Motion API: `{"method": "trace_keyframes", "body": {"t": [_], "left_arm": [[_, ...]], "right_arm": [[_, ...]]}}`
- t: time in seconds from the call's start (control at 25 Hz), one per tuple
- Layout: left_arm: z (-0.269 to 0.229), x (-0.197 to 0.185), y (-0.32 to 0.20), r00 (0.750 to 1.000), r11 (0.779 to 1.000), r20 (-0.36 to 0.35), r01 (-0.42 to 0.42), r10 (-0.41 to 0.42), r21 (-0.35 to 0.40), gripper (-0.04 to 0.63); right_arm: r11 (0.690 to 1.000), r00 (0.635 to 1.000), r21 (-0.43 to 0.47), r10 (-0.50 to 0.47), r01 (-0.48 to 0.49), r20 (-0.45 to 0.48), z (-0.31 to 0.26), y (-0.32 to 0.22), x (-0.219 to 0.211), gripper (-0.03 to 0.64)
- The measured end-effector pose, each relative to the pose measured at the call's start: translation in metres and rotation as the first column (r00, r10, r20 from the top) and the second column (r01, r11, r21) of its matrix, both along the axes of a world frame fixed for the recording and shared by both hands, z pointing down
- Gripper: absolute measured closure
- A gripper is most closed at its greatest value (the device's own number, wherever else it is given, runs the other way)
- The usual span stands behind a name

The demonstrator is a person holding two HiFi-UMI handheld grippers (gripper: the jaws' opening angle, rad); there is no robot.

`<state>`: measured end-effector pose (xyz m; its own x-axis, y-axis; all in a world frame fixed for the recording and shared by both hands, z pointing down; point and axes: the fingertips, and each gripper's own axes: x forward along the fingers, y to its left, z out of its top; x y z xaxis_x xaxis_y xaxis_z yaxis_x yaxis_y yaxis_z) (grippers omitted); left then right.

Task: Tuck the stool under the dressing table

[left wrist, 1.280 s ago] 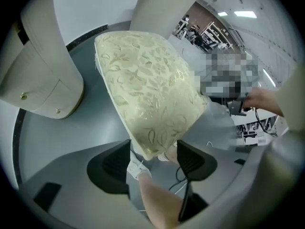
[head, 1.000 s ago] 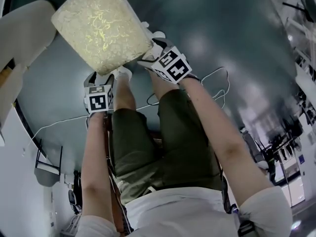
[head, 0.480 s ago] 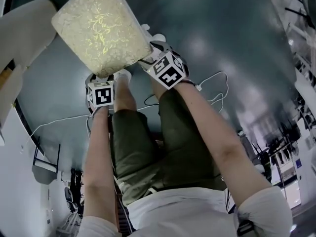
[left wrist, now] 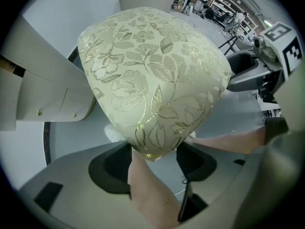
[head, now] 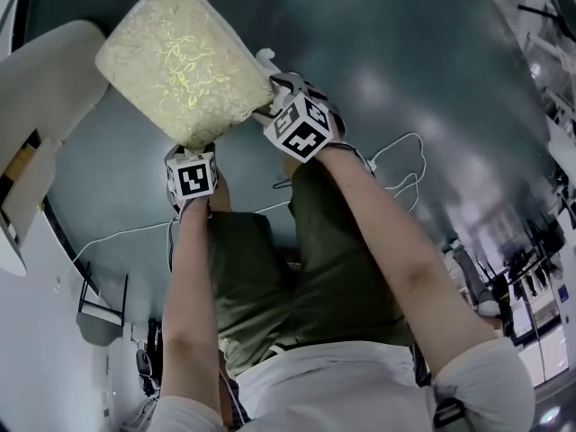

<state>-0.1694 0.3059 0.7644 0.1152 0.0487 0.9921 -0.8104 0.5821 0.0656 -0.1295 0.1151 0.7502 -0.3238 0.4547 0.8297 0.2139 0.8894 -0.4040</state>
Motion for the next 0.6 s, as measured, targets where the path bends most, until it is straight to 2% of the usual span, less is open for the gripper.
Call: {"method": "trace_keyframes", "body": {"t": [0.2,0.6], "left_arm": [[0.002,0.01,-0.004,0.999,0.999,-0.037,0.037,-0.036,0.029,0.304],[0.014,0.009,-0.005,0.998,0.998,-0.048,0.05,-0.049,0.03,0.299]], "right_arm": [[0.998,1.0,0.067,-0.008,0.006,0.025,-0.002,-0.004,-0.002,0.287],[0.983,0.989,0.111,0.147,-0.149,0.019,0.008,-0.005,-0.001,0.314]]}}
